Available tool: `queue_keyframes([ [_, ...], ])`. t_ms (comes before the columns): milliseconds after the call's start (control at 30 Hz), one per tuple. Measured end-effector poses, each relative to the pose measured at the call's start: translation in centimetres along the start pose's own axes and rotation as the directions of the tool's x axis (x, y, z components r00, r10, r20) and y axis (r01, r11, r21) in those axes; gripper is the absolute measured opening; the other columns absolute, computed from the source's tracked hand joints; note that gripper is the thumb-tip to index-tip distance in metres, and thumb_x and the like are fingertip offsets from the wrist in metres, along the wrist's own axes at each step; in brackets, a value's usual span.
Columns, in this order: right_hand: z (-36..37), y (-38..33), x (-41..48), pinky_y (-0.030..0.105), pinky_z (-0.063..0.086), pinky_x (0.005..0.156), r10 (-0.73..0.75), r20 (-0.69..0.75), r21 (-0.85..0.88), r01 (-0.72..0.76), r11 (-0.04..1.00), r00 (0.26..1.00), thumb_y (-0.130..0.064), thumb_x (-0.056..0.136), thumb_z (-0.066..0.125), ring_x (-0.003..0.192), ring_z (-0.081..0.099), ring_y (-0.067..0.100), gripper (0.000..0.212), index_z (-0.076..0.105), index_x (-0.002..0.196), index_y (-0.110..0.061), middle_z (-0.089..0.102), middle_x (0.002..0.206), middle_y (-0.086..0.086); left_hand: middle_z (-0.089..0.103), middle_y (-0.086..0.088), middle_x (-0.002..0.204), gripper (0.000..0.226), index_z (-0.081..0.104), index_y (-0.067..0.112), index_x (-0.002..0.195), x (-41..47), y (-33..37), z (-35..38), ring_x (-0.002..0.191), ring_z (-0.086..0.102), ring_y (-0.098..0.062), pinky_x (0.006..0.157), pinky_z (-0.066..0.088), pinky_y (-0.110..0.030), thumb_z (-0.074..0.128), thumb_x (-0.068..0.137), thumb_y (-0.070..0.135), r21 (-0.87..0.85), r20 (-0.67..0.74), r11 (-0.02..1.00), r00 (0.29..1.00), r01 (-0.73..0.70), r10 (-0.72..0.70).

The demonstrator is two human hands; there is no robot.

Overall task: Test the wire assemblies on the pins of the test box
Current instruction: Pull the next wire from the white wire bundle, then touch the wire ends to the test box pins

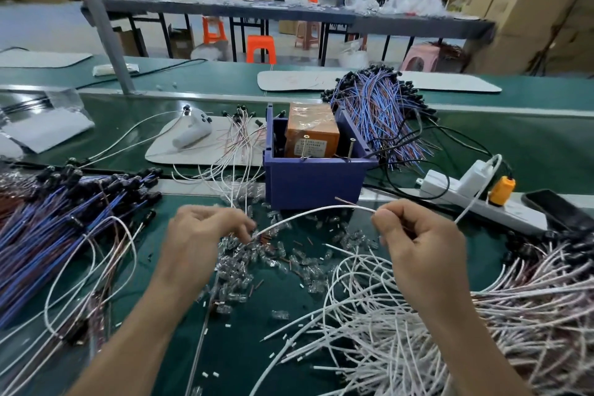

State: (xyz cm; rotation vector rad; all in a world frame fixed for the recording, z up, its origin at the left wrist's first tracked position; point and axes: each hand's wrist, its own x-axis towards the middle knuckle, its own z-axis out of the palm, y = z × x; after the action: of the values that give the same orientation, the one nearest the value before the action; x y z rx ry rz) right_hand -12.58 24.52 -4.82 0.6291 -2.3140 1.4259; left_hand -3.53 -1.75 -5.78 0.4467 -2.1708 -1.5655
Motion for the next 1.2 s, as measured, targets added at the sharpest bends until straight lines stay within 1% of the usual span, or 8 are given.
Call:
queue_keyframes([
  [100,0.3,-0.2,-0.3,0.028,0.044,0.052,-0.067,0.003,-0.037,0.067,0.997,0.998,-0.031,0.095,0.067,0.055,0.054,0.013,0.019,0.069,0.077,-0.029,0.063,0.064,-0.011,0.078,0.004,0.072,0.047,0.081,0.031,0.071,-0.7,0.3,2.3,0.07,0.074,-0.02,0.073,0.057,-0.04,0.053,0.097,0.059,0.1,0.114,0.987,0.984,0.128,-0.139],
  [200,0.4,-0.3,-0.5,0.035,0.048,0.054,-0.086,0.022,0.013,0.086,0.996,0.996,-0.029,0.094,0.069,0.058,0.059,0.016,0.014,0.073,0.081,-0.027,0.067,0.067,-0.012,0.073,0.013,0.063,0.027,0.076,0.051,0.074,-1.0,0.6,3.3,0.056,0.066,0.0,0.058,0.049,-0.027,0.061,0.093,0.062,0.248,-0.076,0.959,0.989,0.139,-0.123],
  [300,0.3,-0.8,-0.5,0.034,0.051,0.054,-0.086,0.014,0.055,0.085,0.995,0.996,-0.031,0.091,0.068,0.059,0.063,0.016,0.011,0.075,0.082,-0.03,0.069,0.069,-0.013,0.07,0.015,0.058,0.012,0.077,0.044,0.078,-1.3,0.9,2.6,0.048,0.06,0.001,0.051,0.044,-0.02,0.077,0.082,0.055,0.196,-0.264,0.98,0.964,0.03,0.023],
  [400,0.1,-1.0,-0.5,0.021,0.051,0.052,-0.073,0.009,0.128,0.071,0.989,0.997,-0.023,0.092,0.075,0.059,0.065,0.012,0.013,0.075,0.084,-0.034,0.072,0.071,-0.013,0.06,0.01,0.045,0.046,0.072,0.027,0.066,-1.4,0.7,2.3,0.038,0.049,-0.004,0.049,0.04,-0.028,0.066,0.087,0.067,0.228,-0.346,0.973,0.937,0.031,0.051],
  [533,0.1,-1.5,-0.6,0.026,0.057,0.057,-0.085,0.052,0.207,0.072,0.976,0.995,-0.012,0.089,0.077,0.063,0.069,0.013,0.023,0.077,0.085,-0.034,0.074,0.074,-0.011,0.069,-0.006,0.054,0.075,0.076,0.018,0.059,-1.2,0.9,3.4,0.038,0.056,-0.015,0.047,0.042,-0.024,0.04,0.098,0.071,-0.001,-0.034,0.934,0.933,0.357,-0.357],
  [667,0.1,-1.8,-0.8,0.031,0.058,0.057,-0.09,0.213,0.213,0.044,0.976,0.973,-0.008,0.087,0.08,0.063,0.069,0.015,0.023,0.079,0.084,-0.031,0.074,0.072,-0.009,0.064,-0.004,0.06,0.046,0.077,0.007,0.094,-0.7,0.7,4.1,0.042,0.053,-0.01,0.043,0.037,-0.017,0.05,0.106,0.041,-0.478,0.234,0.672,0.82,0.565,-0.523],
  [833,0.1,-2.1,-1.0,0.023,0.053,0.053,-0.019,0.309,0.152,-0.03,0.988,0.951,-0.009,0.086,0.08,0.058,0.065,0.011,0.023,0.079,0.08,-0.031,0.073,0.068,-0.007,0.064,-0.001,0.056,0.014,0.064,0.005,0.099,-0.4,1.0,3.3,0.042,0.053,-0.006,0.037,0.038,-0.013,0.054,0.105,0.01,-0.639,-0.015,0.658,0.849,0.398,-0.528],
  [1200,0.8,-2.0,-0.7,0.018,0.053,0.063,0.338,0.358,0.457,-0.479,0.75,0.87,-0.003,0.083,0.079,0.067,0.07,0.015,0.017,0.081,0.079,-0.02,0.075,0.073,0.01,0.075,-0.003,0.071,0.023,0.067,0.011,0.102,-0.5,0.9,3.7,0.056,0.067,-0.009,0.049,0.051,-0.016,0.049,0.104,-0.003,-0.685,-0.211,0.709,0.886,0.168,-0.413],
])
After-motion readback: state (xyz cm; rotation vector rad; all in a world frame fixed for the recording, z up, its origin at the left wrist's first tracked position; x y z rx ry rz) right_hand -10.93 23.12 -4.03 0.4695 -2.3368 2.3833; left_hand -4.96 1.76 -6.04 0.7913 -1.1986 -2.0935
